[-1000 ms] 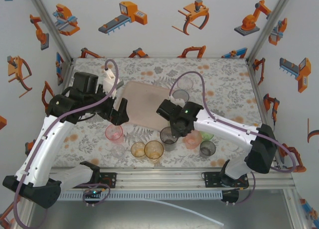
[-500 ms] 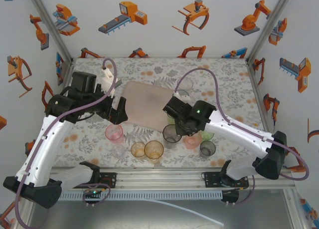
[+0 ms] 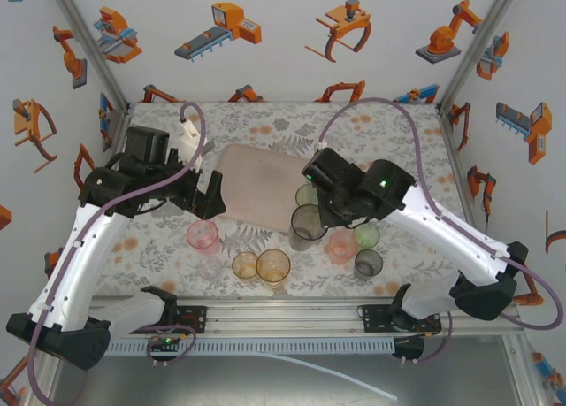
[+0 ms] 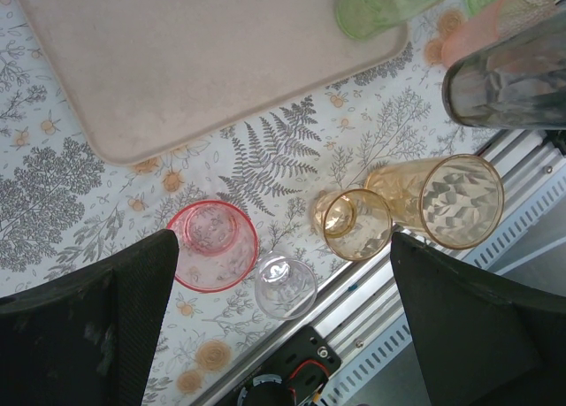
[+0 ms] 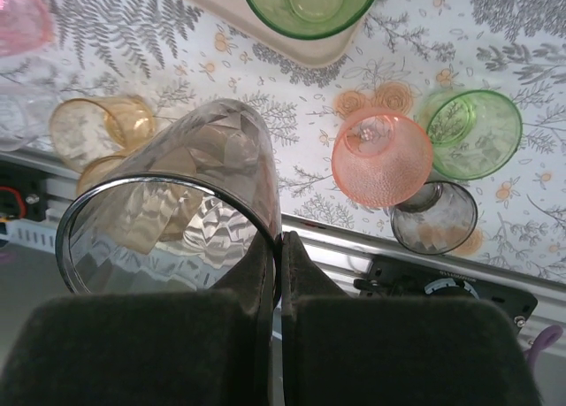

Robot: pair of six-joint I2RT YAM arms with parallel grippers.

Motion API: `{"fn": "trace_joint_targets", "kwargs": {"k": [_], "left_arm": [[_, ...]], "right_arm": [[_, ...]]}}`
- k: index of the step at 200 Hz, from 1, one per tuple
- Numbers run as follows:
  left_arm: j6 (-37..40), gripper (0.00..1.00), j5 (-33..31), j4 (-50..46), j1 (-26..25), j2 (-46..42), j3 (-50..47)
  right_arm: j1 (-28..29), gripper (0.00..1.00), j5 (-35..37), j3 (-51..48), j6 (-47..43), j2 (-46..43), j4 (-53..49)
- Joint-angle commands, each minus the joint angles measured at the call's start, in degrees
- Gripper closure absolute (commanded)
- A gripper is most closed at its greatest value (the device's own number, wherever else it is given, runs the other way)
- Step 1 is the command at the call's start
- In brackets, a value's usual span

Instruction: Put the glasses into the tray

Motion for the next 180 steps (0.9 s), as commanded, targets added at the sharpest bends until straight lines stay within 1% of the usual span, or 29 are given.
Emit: {"fn": "trace_joint_targets", "kwargs": {"k": [1,28,61,80,106,119,147,180], "left_arm": [[-0.6,0.03,1.2,-0.4,0.8,0.0,1.9],[-1.1,0.03,-0.1,-0.4,2.5,-0.6,1.6],[-0.5,0.03,-1.3,-0.5,3.7,-2.1,0.4],[-0.2,0.03,-1.0,-1.0,4.4,-2.9,0.4],[-0.2,0.03,-0.3,-1.0,6.0,-3.8,0.2],[-0.5,0.03,0.2,-1.2,6.6,-4.0,0.2],[-0.5,0.03,0.9,-1.2,7.6,-4.0,0.3],[-0.8,0.03,1.8,-1.4,8.6,-4.3,0.3]], "right_arm": [[-1.2,1.0,0.2,7.4,-4.1,2.1,-4.0],[-2.9,1.0,-1.0,17.3,-7.9,7.3,-4.9],[-5.5,1.0,-3.8,29.5,-12.5,16.4,-5.0],[-6.7,1.0,-5.2,36.4,-14.8,22.2,-5.6],[-8.3,1.0,-6.8,43.3,-17.2,30.4,-5.7],[-8.6,1.0,-6.2,46.8,-18.3,34.0,-6.2],[-9.4,1.0,-5.0,50.7,-20.0,39.4,-6.4],[-9.8,1.0,-3.0,49.3,-21.1,42.1,-5.3]]}}
